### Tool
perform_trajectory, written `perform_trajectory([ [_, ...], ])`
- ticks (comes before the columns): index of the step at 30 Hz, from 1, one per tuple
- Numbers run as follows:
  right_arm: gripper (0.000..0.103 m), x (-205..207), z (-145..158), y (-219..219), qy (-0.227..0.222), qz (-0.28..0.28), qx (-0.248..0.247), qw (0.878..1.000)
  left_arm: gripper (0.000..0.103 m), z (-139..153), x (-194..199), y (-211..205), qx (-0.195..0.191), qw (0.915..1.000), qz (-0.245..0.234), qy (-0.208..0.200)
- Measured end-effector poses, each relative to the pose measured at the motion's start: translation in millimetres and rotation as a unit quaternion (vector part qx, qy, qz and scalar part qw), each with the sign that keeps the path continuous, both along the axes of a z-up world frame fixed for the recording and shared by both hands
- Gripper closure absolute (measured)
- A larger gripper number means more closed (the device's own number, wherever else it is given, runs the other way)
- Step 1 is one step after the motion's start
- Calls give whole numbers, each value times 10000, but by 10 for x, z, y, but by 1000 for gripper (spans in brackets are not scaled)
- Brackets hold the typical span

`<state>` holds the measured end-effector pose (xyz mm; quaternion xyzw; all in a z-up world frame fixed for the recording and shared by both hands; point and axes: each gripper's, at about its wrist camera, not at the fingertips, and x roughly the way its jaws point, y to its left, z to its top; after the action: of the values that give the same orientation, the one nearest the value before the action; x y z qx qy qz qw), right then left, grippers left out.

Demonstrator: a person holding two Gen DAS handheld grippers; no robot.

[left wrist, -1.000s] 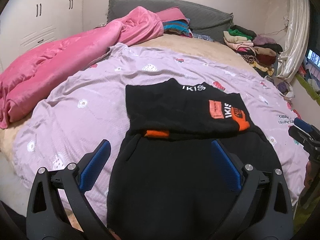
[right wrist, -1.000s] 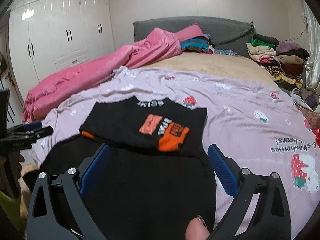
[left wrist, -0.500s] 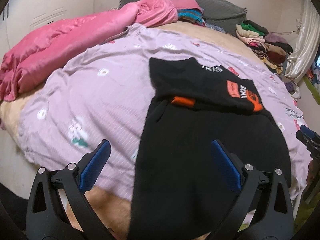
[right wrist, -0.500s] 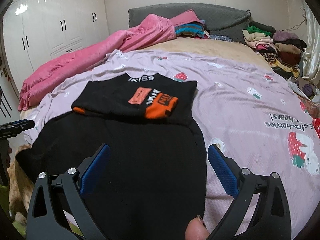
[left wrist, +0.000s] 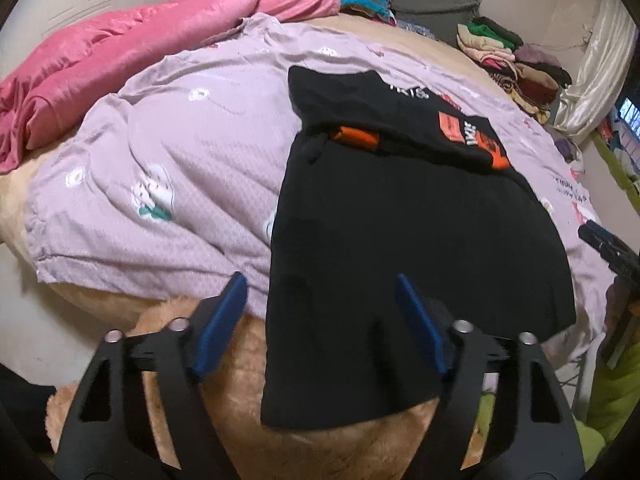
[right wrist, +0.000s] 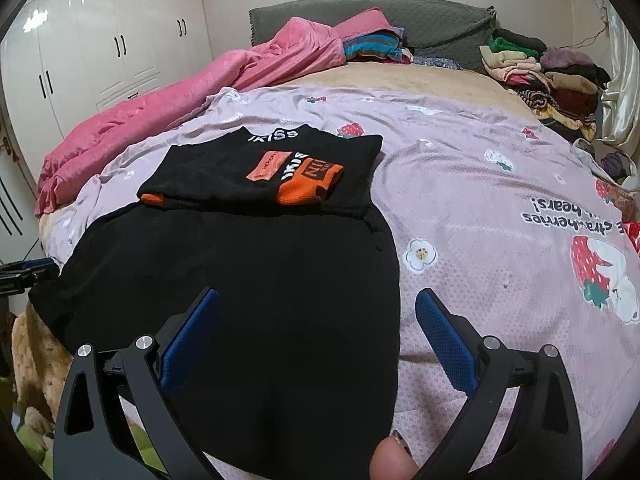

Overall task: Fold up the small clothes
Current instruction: 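Grasp the black shirt hem with the left tool, then the right tool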

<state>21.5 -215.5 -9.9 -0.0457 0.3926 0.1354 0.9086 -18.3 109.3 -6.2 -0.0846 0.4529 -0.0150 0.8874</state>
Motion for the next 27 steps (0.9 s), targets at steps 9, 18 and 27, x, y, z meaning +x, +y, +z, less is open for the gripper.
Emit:
perform_trajectory([
  [9, 6, -97, -133, -110, 298, -3, 28, 9996, 56, -149, -105, -22, 1, 9998, -28, 190],
  [18, 6, -342, -382, -279, 978, 110, -103, 9951, 95, -170, -134, -122, 73, 9997, -71, 211],
  [27, 39, -516, -644, -314, 1591, 234, -297, 9865, 95, -188, -141, -38, -9, 9997, 50, 235],
])
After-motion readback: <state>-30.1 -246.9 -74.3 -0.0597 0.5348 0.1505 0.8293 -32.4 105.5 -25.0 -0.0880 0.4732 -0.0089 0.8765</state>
